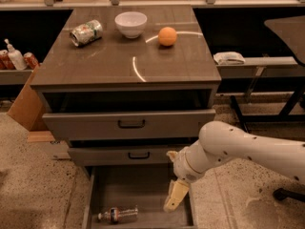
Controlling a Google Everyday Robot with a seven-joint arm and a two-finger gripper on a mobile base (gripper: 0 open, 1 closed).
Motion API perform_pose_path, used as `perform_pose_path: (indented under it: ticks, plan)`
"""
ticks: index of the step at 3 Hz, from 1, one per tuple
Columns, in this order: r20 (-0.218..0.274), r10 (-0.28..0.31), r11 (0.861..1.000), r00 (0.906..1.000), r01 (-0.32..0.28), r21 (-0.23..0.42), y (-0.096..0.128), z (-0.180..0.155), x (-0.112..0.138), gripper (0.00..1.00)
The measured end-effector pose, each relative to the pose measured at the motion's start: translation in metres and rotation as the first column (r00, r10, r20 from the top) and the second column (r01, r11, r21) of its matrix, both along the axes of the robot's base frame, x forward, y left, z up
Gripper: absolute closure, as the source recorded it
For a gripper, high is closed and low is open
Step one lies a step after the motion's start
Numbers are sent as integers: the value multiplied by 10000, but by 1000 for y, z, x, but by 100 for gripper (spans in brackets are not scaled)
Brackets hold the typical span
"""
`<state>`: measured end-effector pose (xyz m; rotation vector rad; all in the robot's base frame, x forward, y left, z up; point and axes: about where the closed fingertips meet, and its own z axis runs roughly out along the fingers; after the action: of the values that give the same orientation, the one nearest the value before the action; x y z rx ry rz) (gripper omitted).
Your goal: Pick water bottle from bottom drawer and place on counter
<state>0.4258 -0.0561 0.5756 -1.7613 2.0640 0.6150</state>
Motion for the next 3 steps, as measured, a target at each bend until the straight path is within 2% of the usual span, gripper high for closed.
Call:
perform_pose_path:
  ticks: [2, 3]
  plan:
    - [-473, 195, 9986, 9987, -217, -483, 27, -129, 7, 0]
    - [-583, 97, 9991, 9983, -122, -417, 50, -200, 9, 0]
